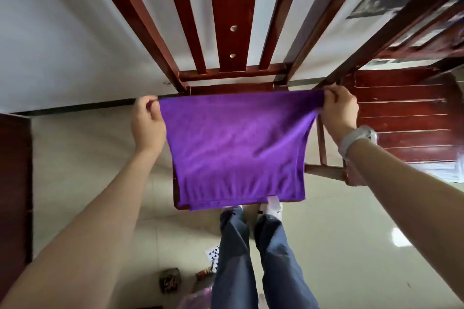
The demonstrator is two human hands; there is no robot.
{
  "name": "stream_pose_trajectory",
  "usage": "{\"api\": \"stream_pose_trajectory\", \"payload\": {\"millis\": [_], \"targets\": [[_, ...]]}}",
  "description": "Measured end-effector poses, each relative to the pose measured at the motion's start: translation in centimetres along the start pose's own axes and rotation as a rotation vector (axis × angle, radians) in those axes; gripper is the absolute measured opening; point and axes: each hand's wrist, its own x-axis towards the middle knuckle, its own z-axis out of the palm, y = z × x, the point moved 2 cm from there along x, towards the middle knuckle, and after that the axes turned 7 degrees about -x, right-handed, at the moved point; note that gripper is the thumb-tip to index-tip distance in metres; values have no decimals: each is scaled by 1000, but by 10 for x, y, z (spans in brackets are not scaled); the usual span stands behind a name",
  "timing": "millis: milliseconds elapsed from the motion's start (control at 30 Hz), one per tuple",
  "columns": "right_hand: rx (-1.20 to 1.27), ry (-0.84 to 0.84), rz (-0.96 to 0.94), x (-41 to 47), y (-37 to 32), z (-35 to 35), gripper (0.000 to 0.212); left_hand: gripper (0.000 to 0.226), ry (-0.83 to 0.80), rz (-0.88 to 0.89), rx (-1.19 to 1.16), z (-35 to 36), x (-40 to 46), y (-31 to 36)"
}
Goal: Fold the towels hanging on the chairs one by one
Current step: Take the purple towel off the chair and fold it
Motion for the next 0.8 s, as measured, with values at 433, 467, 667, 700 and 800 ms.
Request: {"api": "stream_pose_trajectory", "payload": {"millis": [433,467,667,700,800], "targets": [[-326,-423,377,-78,152,95,24,34,-231,-576,278,51,-100,-164],[-354,-446,378,-85,159,98,24,33,-226,-593,293,49,-107,-169],[-334,-334,426,-101,164,116,22,32,-204,-626,320,50,-121,-175],[-339,-343,444,-102,166,118,16,31,-200,-623,312,51,-121,-175],[-349,-380,483,-100,168,117,14,28,-191,-623,235,51,-121,-169]]}}
